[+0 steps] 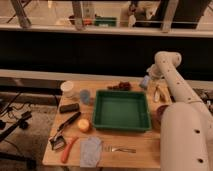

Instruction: Place sponge in metal cup

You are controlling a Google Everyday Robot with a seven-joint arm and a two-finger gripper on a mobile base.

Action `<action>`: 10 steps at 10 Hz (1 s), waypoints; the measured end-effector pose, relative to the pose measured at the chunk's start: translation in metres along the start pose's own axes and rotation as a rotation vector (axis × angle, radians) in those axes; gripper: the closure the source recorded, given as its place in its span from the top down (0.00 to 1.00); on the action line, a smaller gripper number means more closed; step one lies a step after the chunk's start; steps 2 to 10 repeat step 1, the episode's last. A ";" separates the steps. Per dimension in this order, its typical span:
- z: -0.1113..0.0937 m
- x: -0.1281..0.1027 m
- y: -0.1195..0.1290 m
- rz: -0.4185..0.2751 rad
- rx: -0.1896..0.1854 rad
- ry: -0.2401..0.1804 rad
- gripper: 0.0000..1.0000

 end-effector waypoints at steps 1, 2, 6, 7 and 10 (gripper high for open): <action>0.000 0.000 0.000 0.000 0.000 0.000 0.78; 0.000 0.000 0.000 0.000 0.000 0.000 0.78; 0.000 0.000 0.000 0.000 0.000 0.000 0.78; 0.000 0.000 0.000 0.000 0.000 0.000 0.78; 0.000 0.000 0.000 0.000 0.000 0.000 0.78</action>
